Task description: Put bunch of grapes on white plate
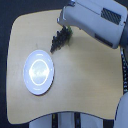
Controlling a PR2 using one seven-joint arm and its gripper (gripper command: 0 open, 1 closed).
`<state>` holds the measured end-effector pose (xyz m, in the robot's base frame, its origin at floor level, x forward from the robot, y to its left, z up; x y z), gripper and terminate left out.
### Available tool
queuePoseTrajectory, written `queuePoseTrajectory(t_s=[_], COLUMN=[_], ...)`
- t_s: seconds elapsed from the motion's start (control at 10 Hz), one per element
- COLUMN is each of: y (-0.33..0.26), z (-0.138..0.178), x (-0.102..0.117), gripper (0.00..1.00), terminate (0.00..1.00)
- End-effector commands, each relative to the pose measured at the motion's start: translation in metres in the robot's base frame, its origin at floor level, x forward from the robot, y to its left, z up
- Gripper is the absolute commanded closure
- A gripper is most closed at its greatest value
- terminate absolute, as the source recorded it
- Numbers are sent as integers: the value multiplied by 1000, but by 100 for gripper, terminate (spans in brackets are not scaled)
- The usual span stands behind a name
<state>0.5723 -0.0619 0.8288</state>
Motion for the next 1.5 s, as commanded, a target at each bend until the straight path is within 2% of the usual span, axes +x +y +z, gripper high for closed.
queuePoseTrajectory(t_s=[0.0, 0.1, 0.5, 1.0, 1.2, 1.4], y=[56, 56, 62, 48, 45, 41], z=[-48, -59, -92, -100, -107, -111], x=[13, 22, 21, 11, -2, -6], gripper=[0, 0, 0, 0, 0, 0], terminate=[0, 0, 0, 0, 0, 0])
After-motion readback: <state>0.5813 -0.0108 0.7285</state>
